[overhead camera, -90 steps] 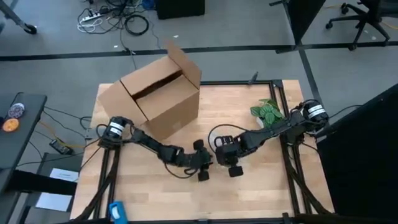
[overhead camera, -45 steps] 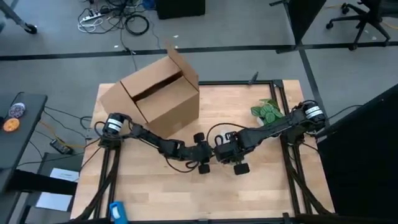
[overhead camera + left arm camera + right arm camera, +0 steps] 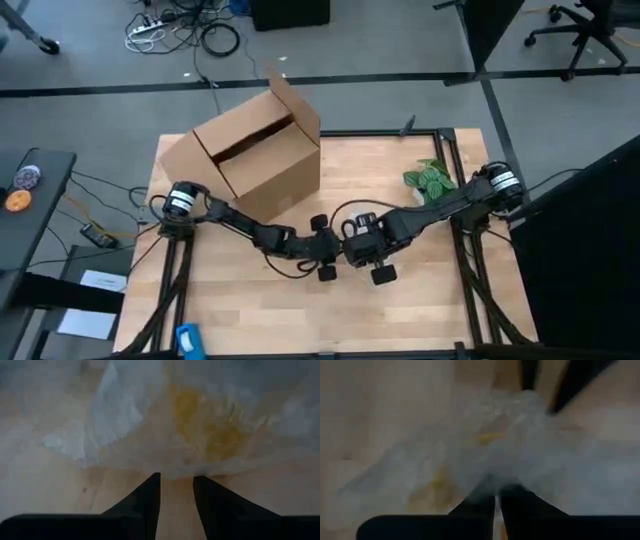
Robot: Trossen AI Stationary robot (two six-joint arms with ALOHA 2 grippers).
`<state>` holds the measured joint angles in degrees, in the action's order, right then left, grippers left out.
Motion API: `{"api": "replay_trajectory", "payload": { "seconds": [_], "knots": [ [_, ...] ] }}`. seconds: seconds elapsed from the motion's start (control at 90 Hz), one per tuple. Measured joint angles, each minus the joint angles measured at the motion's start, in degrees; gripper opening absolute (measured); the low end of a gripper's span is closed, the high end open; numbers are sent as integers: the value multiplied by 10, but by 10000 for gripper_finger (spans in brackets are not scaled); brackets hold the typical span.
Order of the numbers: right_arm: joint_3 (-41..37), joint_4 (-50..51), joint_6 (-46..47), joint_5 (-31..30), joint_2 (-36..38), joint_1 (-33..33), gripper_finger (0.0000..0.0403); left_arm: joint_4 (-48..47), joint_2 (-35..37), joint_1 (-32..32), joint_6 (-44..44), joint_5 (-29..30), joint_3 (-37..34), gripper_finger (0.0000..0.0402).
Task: Wrap mug
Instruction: Wrap the yellow mug with the bubble wrap
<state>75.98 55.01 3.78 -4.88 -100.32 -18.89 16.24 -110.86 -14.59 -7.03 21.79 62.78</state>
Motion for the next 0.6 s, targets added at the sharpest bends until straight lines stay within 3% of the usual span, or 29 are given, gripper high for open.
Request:
{"api": "replay_trajectory", "payload": {
  "seconds": [0.167,0.6],
  "knots": [
    [-80,-75,0,30,-38,4,0,-30,57,-13,30,12,0,101],
    [-82,-76,-13,30,-5,2,20,37,58,-42,40,10,-13,101]
  ]
}}
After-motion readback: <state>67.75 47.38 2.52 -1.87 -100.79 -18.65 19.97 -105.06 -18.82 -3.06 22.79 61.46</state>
